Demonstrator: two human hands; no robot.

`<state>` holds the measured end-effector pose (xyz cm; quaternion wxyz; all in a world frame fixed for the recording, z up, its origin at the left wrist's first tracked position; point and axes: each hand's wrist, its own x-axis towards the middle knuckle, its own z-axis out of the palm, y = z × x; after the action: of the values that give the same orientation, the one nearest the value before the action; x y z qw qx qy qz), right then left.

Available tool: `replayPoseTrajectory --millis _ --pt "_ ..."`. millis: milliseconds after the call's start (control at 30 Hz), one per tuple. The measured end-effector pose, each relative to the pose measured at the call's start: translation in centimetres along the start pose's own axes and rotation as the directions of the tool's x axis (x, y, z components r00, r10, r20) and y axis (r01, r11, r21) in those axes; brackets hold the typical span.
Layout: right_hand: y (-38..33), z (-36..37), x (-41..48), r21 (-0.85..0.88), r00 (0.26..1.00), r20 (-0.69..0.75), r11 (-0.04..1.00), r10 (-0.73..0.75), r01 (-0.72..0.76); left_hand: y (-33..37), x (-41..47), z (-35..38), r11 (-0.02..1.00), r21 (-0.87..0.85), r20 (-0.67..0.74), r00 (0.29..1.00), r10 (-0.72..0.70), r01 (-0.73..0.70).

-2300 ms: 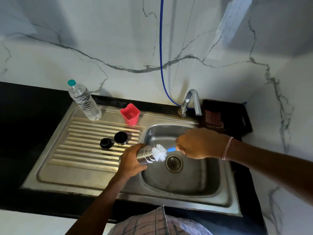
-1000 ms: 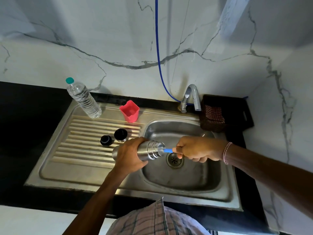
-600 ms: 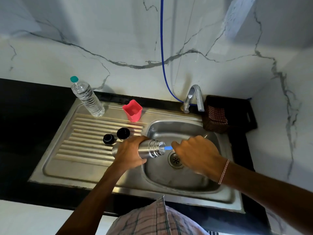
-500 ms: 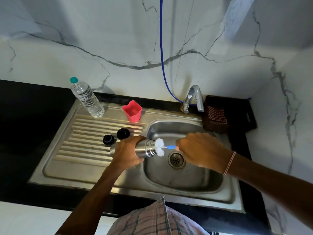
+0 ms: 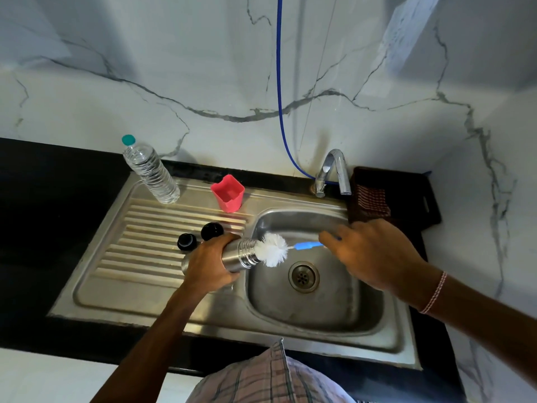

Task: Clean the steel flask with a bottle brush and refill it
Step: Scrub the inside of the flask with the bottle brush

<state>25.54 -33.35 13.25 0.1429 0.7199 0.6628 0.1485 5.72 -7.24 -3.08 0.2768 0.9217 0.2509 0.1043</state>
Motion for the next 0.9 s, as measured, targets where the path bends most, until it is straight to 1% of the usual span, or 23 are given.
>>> replayPoseTrajectory --millis 33,100,133,167,200,233,267,333,367,467,500,533,567,600,633,667,700,767,833,900 --pt "0.0 0.2 -0.2 0.029 1.000 0.005 0.999 -0.016 0.016 0.1 -0.1 0.0 1.000 0.008 0.012 1.000 0.009 -0.009" --pt "-0.1 0.2 -0.5 0.113 1.000 0.018 0.994 0.000 -0.002 0.1 -0.3 0.2 0.999 0.016 0.022 0.999 0.028 -0.028" --pt "-0.3 0.1 -0.6 0.137 0.998 0.062 0.990 0.010 -0.018 0.2 -0.3 0.2 0.999 0.013 0.025 0.999 0.037 -0.037" --pt "-0.4 -0.1 -0.5 0.170 0.989 0.147 0.984 0.027 -0.052 0.2 -0.3 0.2 0.999 0.010 0.033 0.998 0.045 -0.046" --pt "-0.2 -0.6 -0.2 0.229 0.957 0.285 0.966 0.050 -0.119 0.2 -0.3 0.2 0.998 0.010 0.041 0.998 0.055 -0.056" --pt "0.1 -0.7 0.1 0.310 0.910 0.410 0.929 0.061 -0.202 0.2 -0.2 0.1 0.998 0.012 0.046 0.997 0.068 -0.069" --pt "0.5 -0.8 0.3 0.377 0.860 0.507 0.885 0.050 -0.274 0.1 -0.2 -0.1 0.997 0.014 0.047 0.996 0.081 -0.082" --pt "1.3 -0.8 0.7 0.493 0.793 0.609 0.786 -0.005 -0.374 0.0 -0.1 -0.3 0.994 0.025 0.042 0.993 0.107 -0.108" --pt "1.9 -0.9 0.8 0.522 0.761 0.648 0.747 -0.032 -0.413 -0.1 -0.1 -0.4 0.992 0.035 0.034 0.992 0.117 -0.119" --pt "3.5 -1.8 1.2 0.560 0.650 0.752 0.622 -0.106 -0.547 -0.2 -0.2 -0.4 0.991 0.052 0.019 0.992 0.125 -0.126" --pt "3.5 -2.4 1.2 0.546 0.639 0.763 0.626 -0.097 -0.557 -0.3 -0.2 -0.4 0.992 0.051 0.018 0.993 0.114 -0.115" --pt "3.3 -2.8 1.2 0.526 0.675 0.736 0.672 -0.052 -0.521 -0.4 -0.2 -0.2 0.994 0.045 0.015 0.995 0.096 -0.097" --pt "2.9 -2.7 0.9 0.479 0.779 0.627 0.777 0.023 -0.409 -0.5 -0.3 -0.1 0.997 0.037 0.007 0.998 0.069 -0.069" --pt "2.4 -2.2 0.5 0.349 0.911 0.406 0.909 0.072 -0.227 -0.6 -0.3 0.0 0.999 0.028 -0.001 0.999 0.036 -0.036" --pt "1.7 -2.2 0.3 0.170 0.967 0.242 0.978 0.081 -0.125 -0.6 -0.4 0.1 1.000 0.018 -0.005 1.000 0.002 -0.002" --pt "1.2 -2.0 0.3 0.046 0.993 0.101 0.997 0.064 -0.069 -0.6 -0.5 0.1 1.000 0.007 -0.012 1.000 -0.029 0.029" --pt "0.9 -1.6 0.4 -0.019 0.999 0.001 0.999 0.037 -0.037 -0.6 -0.5 0.1 0.998 -0.006 -0.018 0.998 -0.057 0.057" --pt "0.8 -0.8 0.3 -0.020 0.999 -0.032 1.000 0.008 -0.009 -0.3 -0.5 0.2 0.996 -0.017 -0.030 0.995 -0.090 0.089" --pt "0.7 -0.8 0.2 0.050 0.999 0.017 0.998 0.038 -0.039 -0.1 -0.4 0.1 0.997 -0.004 -0.033 0.996 -0.078 0.078" --pt "0.1 -1.6 -0.1 0.136 0.992 0.101 0.987 0.072 -0.086 0.1 -0.4 0.1 0.999 0.003 -0.035 0.999 -0.038 0.038"
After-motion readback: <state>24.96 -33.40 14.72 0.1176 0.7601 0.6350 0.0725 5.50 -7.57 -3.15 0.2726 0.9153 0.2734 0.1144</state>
